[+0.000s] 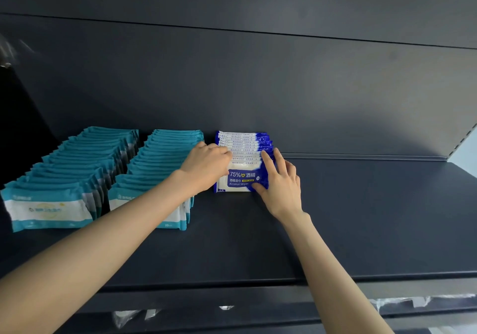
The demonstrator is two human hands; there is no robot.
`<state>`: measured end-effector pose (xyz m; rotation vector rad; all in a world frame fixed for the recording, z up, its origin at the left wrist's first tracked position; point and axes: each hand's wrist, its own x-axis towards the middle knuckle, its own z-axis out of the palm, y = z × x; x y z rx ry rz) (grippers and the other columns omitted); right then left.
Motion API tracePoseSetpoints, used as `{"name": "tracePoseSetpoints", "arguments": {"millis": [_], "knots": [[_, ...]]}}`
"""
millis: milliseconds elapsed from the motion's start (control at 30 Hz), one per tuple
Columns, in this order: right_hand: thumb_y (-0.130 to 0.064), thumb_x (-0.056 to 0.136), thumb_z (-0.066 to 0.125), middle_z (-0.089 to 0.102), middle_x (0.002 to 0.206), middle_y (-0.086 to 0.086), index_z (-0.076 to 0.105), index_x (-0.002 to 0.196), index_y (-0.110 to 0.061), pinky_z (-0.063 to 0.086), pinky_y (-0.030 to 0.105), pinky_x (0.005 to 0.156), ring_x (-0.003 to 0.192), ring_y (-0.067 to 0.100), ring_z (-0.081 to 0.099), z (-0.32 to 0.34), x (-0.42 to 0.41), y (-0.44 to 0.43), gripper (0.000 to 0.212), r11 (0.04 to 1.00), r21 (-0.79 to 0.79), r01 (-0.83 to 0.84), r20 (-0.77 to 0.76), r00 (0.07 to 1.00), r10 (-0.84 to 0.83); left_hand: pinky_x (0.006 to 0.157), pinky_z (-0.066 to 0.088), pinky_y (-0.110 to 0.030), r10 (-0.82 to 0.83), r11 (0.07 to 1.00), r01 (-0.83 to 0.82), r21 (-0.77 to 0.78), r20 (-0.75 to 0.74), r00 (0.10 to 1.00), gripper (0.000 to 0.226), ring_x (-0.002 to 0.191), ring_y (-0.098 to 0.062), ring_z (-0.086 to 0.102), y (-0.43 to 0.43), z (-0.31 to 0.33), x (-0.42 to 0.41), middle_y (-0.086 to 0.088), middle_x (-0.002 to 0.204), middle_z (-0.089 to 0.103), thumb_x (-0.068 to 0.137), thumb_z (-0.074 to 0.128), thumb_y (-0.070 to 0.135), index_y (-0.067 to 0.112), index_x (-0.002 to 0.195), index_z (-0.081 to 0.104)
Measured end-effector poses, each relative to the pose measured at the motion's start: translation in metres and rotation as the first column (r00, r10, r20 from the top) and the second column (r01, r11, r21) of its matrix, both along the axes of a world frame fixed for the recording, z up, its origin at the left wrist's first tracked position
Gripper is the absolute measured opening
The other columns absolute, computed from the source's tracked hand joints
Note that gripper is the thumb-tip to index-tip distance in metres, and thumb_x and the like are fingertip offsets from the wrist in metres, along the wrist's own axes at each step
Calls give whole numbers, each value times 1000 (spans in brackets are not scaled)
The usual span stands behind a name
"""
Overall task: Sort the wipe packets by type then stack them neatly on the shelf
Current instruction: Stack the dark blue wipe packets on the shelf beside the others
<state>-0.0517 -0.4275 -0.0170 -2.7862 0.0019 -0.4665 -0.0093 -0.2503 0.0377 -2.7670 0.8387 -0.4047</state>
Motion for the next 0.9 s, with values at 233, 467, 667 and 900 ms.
{"name": "tracePoseSetpoints", "arguments": {"millis": [233,467,667,900], "knots": [[-39,92,58,9,159,5,16,151,-23,24,42,111,140,30,17,8,-7,5,74,999,-40,26,-37,999,-28,104,32,-39,0,1000,0,14,-24,1000,44,125,-22,42,3,4,-6,-3,139,45,96,47,35,13,134,46],[-35,93,56,20,156,7,30,146,-19,28,38,107,136,30,24,27,-26,1,61,998,41,54,19,998,-54,103,30,-40,-4,995,-6,-103,-96,995,44,129,-22,36,3,17,-20,-3,142,40,95,46,40,19,133,47],[-26,94,56,45,142,10,55,128,-10,37,40,99,126,32,39,51,-84,-27,37,984,114,138,231,960,-161,93,37,-40,-198,876,200,-438,51,979,36,115,-31,51,-29,37,-57,-7,125,58,92,58,28,11,123,60],[-28,88,56,64,117,5,67,108,-10,50,37,81,104,29,58,47,-209,-72,29,928,178,327,433,821,-372,79,52,-41,-458,656,434,-617,132,879,34,91,-28,64,-98,19,-151,-3,101,67,86,53,33,12,109,67]]}}
